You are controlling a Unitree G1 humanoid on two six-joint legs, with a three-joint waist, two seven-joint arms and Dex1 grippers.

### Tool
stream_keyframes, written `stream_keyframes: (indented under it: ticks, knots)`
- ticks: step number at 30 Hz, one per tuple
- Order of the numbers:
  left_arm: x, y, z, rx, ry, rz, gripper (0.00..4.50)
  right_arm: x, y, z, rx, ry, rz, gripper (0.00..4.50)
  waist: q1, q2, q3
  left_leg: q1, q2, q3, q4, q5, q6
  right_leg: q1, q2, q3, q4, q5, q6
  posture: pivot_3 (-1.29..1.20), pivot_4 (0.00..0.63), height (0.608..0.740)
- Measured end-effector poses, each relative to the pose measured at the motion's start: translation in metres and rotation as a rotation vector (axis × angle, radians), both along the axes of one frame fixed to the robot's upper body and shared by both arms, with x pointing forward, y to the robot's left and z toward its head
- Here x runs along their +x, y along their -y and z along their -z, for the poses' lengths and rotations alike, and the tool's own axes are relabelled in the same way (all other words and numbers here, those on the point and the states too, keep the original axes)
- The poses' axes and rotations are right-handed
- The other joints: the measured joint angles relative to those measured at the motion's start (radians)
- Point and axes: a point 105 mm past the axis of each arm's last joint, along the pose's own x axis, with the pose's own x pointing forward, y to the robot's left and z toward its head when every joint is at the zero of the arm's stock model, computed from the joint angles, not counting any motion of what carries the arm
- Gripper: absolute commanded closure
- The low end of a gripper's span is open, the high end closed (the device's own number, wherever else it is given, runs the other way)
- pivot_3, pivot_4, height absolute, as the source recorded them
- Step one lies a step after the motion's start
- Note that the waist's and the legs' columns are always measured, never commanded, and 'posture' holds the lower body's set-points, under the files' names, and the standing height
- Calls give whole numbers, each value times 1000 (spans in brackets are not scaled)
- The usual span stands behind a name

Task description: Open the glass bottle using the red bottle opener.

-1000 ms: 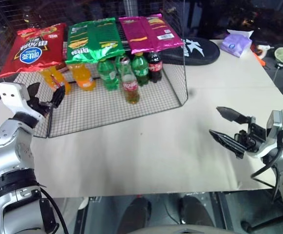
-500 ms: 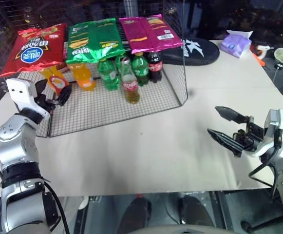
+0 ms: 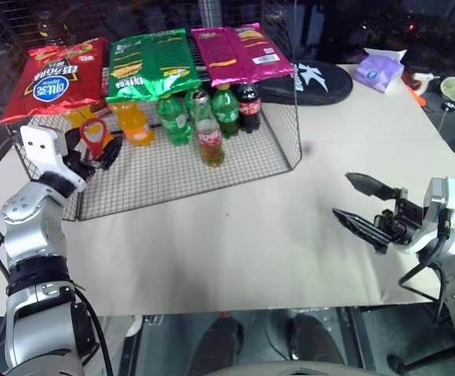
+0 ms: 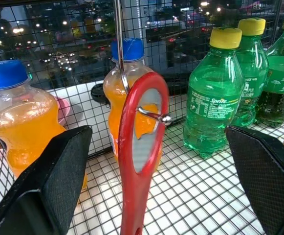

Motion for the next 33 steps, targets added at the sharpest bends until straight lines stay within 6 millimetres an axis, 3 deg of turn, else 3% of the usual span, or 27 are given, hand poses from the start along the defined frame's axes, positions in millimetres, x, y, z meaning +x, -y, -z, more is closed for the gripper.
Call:
stream_keyframes:
  ticks: [1,6,7,24,27,33]
  knots:
    - [0,0,0,-1,0,0,794,0,0,0,-1,1,0,0,0,0,0,0,0,0,0,0,0,0,0,0,0,0,0,0,150,740]
    - [-1,-1,-2,-27,11,5,3291,-1,0,1,-5,4,3,0,0,0,0,0,0,0,0,0,0,0,0,0,0,0,0,0,150,740]
    - [-1,-2,-3,-35,14,5,3530,-1,1,1,-6,6,4,0,0,0,0,0,0,0,0,0,0,0,0,0,0,0,0,0,150,740]
    - [-7,-2,-8,-183,28,66,3530,2,3,6,-14,-11,19,0,0,0,0,0,0,0,0,0,0,0,0,0,0,0,0,0,150,740]
    - [-7,-1,-7,-187,24,72,4413,3,4,7,-15,-12,25,0,0,0,0,0,0,0,0,0,0,0,0,0,0,0,0,0,150,740]
    - [-8,-2,-7,-196,18,74,4472,4,5,10,-14,-8,30,0,1,0,0,0,0,0,0,0,0,0,0,0,0,0,0,0,150,740]
